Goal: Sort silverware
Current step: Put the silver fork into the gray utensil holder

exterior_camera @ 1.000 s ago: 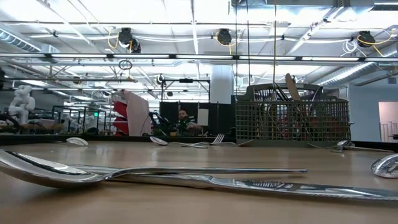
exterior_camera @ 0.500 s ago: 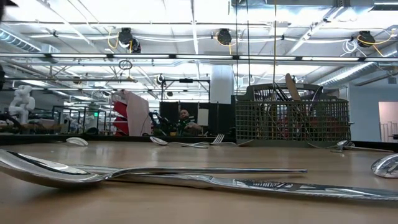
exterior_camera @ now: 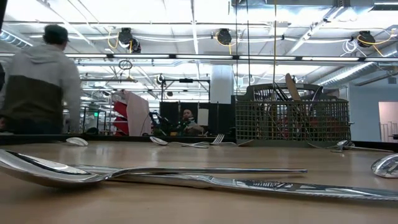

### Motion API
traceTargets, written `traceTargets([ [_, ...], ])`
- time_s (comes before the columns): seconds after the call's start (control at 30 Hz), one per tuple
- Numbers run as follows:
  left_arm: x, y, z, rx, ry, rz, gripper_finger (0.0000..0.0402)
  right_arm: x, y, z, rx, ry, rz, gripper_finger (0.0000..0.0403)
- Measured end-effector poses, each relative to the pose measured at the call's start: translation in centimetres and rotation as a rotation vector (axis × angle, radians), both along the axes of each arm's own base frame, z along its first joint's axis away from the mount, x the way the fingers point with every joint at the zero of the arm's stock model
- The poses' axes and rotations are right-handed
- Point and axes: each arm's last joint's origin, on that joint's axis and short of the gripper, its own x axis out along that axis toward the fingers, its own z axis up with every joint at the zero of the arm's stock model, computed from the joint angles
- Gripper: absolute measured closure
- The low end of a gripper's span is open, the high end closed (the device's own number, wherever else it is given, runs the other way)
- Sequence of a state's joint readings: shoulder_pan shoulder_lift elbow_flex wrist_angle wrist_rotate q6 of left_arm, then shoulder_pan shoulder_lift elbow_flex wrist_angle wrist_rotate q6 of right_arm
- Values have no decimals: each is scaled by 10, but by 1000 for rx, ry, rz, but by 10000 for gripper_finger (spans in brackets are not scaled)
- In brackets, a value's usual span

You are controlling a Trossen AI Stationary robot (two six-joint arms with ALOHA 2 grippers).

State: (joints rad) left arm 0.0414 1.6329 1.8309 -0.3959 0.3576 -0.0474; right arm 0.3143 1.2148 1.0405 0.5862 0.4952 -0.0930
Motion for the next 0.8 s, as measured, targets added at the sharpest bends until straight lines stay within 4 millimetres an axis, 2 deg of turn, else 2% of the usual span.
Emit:
traceTargets([
  [0.07, 0, 0, 0, 0, 1, 2, 387, -3, 0, 1, -20, 8, 0, 391],
  [0.33, 0, 0, -1, 12, 8, 25, 315, -28, -5, 14, -18, 16, 10, 400],
  [0.47, 0, 3, -4, 27, 45, 117, 287, -47, -12, 16, -12, 93, 12, 401],
  [0.57, -3, 6, -13, 37, 144, 160, 283, -61, -18, 14, -10, 171, -32, 401],
  [0.7, -11, 7, -32, 39, 360, 220, 281, -73, -28, 9, -28, 275, -115, 402],
  [0.8, -9, 1, -55, 32, 469, 222, 281, -77, -40, 3, -45, 355, -187, 402],
])
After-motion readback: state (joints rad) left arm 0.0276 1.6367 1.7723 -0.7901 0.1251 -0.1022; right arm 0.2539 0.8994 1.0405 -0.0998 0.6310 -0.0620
